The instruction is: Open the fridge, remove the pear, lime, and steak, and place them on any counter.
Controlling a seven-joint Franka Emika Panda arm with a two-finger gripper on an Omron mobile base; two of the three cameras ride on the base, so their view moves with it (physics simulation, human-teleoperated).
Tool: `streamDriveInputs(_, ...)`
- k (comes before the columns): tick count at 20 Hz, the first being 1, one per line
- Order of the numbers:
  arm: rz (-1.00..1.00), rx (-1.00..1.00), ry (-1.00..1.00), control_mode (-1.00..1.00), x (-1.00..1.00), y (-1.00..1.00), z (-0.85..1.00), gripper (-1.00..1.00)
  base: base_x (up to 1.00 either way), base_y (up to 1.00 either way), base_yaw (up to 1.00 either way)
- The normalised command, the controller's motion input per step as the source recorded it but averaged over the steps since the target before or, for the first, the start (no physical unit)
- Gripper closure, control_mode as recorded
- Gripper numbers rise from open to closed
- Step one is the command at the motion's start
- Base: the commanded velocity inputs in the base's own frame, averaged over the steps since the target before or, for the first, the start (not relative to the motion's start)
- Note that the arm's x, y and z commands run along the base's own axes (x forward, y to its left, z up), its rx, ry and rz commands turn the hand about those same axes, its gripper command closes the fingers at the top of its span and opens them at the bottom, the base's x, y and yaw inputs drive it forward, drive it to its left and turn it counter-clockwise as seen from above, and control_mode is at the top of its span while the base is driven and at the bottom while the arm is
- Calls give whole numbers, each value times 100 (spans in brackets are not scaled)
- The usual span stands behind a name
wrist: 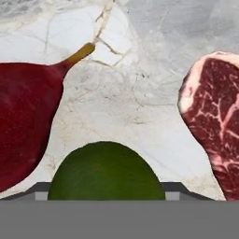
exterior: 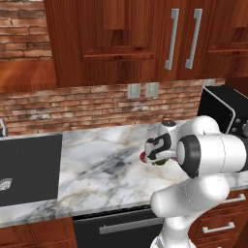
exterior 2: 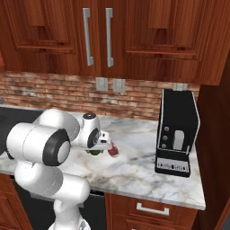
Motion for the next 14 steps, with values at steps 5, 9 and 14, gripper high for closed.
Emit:
streamDriveInputs(5,1,6,-10,-100,-7,0,-2,-100,0,0,0)
streamDriveInputs(9,0,7,-7,-100,-15,0,32,-100,0,0,0)
streamDriveInputs(14,0,8,-2,-100,-15,0,58,-100,0,0,0)
